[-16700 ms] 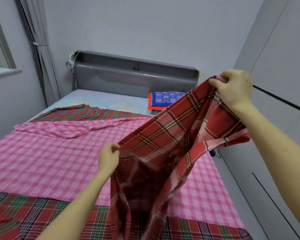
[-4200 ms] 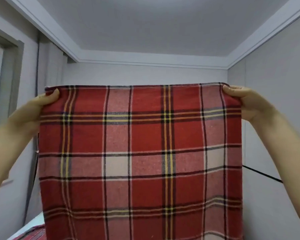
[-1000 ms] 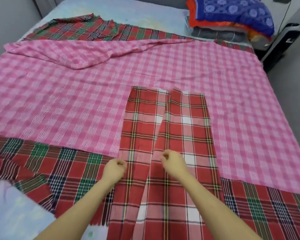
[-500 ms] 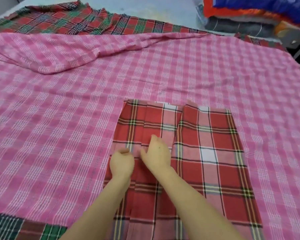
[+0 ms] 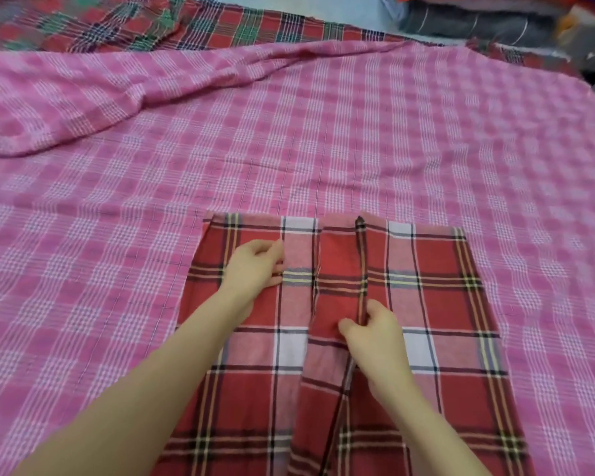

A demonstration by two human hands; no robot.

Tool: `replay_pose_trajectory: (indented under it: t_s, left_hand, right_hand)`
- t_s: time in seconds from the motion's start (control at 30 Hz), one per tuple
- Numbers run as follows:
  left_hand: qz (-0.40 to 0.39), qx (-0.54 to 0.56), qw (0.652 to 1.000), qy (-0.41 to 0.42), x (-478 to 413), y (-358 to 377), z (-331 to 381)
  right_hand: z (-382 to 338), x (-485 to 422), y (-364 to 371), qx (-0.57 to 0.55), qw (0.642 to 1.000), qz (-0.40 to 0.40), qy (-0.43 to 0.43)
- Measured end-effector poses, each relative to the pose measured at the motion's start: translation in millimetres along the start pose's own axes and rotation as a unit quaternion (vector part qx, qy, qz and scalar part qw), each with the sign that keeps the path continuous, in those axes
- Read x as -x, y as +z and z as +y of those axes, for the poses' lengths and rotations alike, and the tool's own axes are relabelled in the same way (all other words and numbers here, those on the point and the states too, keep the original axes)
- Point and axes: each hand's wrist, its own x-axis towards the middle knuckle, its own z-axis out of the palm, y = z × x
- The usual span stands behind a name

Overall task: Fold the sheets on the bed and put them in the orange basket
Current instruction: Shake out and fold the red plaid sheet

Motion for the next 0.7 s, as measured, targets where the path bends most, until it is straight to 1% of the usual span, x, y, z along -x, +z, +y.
replay_pose_trajectory:
  t_s: [0.13,0.2,0.23,0.3,0.33,0.37,0.4,0.43,0.47,0.5,0.57,0.63,0.7]
  left_hand:
    - [-0.083,-0.007,0.996,0.014,13.2,23.1,27.1]
    - [-0.080,-0.067,0.994,0.039,19.1,28.3,39.8]
    - [-0.056,-0.117,0.990,0.061,19.5,27.3,43.1]
    - [0.045,-0.198,0.972,0.116,15.1,17.6,47.0]
    - [0.099,-0.203,0.964,0.142,10.8,9.3,47.4]
    - [0.133,-0.196,0.958,0.160,6.3,0.5,47.7]
    - [0.148,-0.184,0.957,0.169,2.3,-8.1,48.5]
    - [0.152,-0.171,0.958,0.171,-0.2,-16.8,51.2]
    - [0.150,-0.153,0.962,0.171,-2.9,-25.2,52.8]
    - [0.147,-0.132,0.965,0.175,-5.2,-33.1,55.7]
    - [0.140,-0.112,0.964,0.195,-9.3,-48.9,61.8]
    - [0.136,-0.134,0.956,0.224,-14.5,-62.2,65.3]
    - [0.134,-0.159,0.952,0.223,-23.7,-72.5,61.7]
  right_hand:
    - [-12.7,4.2,5.0,-0.029,0.995,-0.062,-0.076]
    - [-25.9,8.8,14.1,-0.048,0.988,-0.087,-0.115]
    - [-32.1,10.9,19.4,-0.052,0.985,-0.099,-0.135]
    - [-41.9,12.3,29.1,-0.063,0.974,-0.145,-0.162]
    - [-45.6,11.5,30.6,-0.067,0.969,-0.168,-0.168]
    - [-47.0,7.0,29.0,-0.054,0.969,-0.157,-0.182]
    - [-46.9,-3.4,24.9,-0.012,0.974,-0.099,-0.205]
    - [-47.4,-19.5,17.6,0.066,0.970,-0.020,-0.231]
    - [-46.8,-37.7,8.1,0.162,0.955,0.040,-0.245]
    - [-46.2,-57.1,-2.7,0.261,0.935,0.054,-0.234]
    - [-46.7,-94.4,-21.9,0.406,0.894,-0.008,-0.189]
    - [-42.3,-121.8,-33.9,0.497,0.851,-0.055,-0.164]
    - [-35.8,-138.3,-42.1,0.568,0.804,-0.040,-0.171]
